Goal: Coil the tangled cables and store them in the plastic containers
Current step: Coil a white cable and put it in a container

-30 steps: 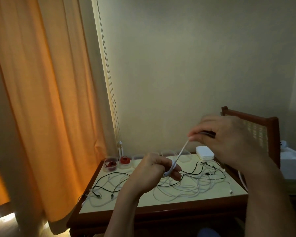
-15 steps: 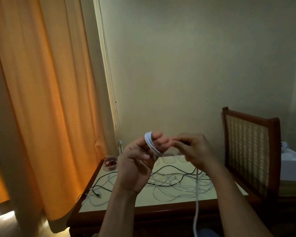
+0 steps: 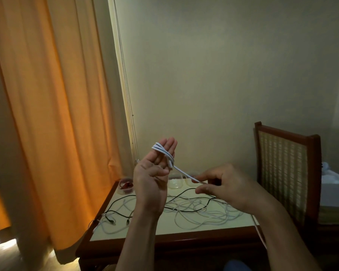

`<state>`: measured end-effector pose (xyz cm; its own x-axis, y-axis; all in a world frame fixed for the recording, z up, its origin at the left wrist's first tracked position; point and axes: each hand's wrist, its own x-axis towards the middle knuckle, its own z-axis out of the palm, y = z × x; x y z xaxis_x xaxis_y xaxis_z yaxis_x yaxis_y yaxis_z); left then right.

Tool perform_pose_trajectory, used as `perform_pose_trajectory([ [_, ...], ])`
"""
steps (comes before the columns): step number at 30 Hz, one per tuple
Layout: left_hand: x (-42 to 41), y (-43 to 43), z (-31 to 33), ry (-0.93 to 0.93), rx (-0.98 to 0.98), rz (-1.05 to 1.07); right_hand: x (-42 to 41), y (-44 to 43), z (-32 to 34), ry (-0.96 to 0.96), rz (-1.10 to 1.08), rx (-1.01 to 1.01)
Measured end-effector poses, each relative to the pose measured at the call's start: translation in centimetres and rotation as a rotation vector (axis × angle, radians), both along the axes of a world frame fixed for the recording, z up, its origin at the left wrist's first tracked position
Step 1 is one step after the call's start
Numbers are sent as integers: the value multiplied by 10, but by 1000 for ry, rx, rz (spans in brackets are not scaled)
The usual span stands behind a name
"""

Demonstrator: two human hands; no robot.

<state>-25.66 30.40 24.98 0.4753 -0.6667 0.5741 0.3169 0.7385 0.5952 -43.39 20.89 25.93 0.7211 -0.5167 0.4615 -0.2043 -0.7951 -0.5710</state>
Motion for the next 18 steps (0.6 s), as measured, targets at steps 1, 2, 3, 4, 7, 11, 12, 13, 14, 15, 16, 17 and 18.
perform_pose_trajectory([
  [1, 1, 0, -1, -25, 35, 35, -4, 0, 1, 1, 8, 8],
  [2, 3, 0, -2, -59, 68, 62, -9, 1, 2, 12, 7, 12],
  [3, 4, 0, -3, -111, 103, 92, -12, 2, 4, 29, -7, 0],
  [4, 4, -1, -4, -186, 144, 133, -14, 3, 6, 46, -31, -26],
  [7, -2, -3, -8, -454, 277, 269, -18, 6, 14, 65, -106, -182],
  [11, -10, -8, -11, -666, 436, 328, -22, 10, 22, -17, -91, -369],
  [12, -11, -8, -11, -707, 474, 324, -23, 10, 24, -43, -88, -409],
  [13, -13, -7, -9, -746, 501, 319, -23, 9, 24, -65, -84, -442],
  [14, -14, -5, -8, -782, 518, 312, -23, 8, 25, -79, -82, -466],
  [15, -15, -3, -6, -821, 525, 302, -23, 7, 25, -86, -79, -481],
  [16, -17, 0, -4, -862, 525, 290, -23, 5, 26, -94, -75, -499],
  [17, -17, 1, -3, -898, 522, 275, -22, 2, 27, -110, -70, -524],
  [18, -18, 3, -1, -920, 520, 258, -21, 0, 28, -128, -61, -545],
])
